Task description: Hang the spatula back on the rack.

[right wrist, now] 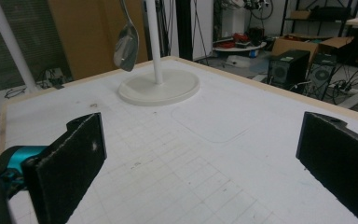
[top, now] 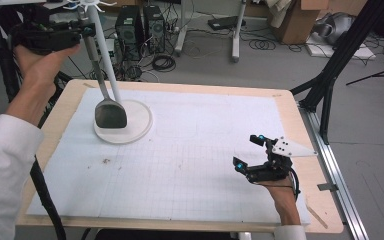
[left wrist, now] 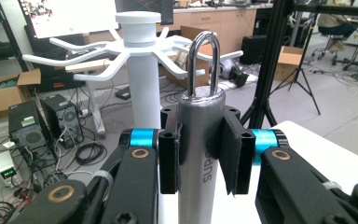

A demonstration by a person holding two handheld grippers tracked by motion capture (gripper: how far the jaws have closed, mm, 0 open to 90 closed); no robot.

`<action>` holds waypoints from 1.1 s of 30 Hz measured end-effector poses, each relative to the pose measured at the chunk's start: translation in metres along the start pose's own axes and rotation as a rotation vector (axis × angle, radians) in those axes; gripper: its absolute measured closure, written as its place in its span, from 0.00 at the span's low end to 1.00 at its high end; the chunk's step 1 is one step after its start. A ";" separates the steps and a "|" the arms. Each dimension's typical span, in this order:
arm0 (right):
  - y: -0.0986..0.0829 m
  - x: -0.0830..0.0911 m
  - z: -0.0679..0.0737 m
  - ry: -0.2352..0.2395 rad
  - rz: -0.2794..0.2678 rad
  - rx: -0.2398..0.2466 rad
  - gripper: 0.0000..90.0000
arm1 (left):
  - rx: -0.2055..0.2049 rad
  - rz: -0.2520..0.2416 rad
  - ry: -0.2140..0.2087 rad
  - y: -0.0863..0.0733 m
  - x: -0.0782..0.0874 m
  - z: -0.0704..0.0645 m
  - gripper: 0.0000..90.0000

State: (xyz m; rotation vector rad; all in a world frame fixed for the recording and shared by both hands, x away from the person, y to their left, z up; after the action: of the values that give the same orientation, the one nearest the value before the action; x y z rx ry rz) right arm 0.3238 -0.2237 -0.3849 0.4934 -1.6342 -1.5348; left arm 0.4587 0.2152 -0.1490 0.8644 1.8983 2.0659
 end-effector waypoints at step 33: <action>-0.004 -0.002 0.001 0.007 0.013 -0.004 0.00 | 0.032 -0.001 0.015 -0.013 -0.008 0.012 0.76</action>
State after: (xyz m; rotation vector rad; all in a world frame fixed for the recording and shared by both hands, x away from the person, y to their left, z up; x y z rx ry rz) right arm 0.3235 -0.2221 -0.3891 0.4843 -1.6259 -1.5246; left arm 0.4688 0.2226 -0.1636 0.8570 1.9439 2.0523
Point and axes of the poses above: each handheld gripper's, and its own axes: x roughly backward along the jaws, y roughly out of its top, z roughly to its left, the point moved 7 cm from there along -x, roughly forward along the jaws, and after that the axes turned 6 degrees about z, right-handed, at the moved point
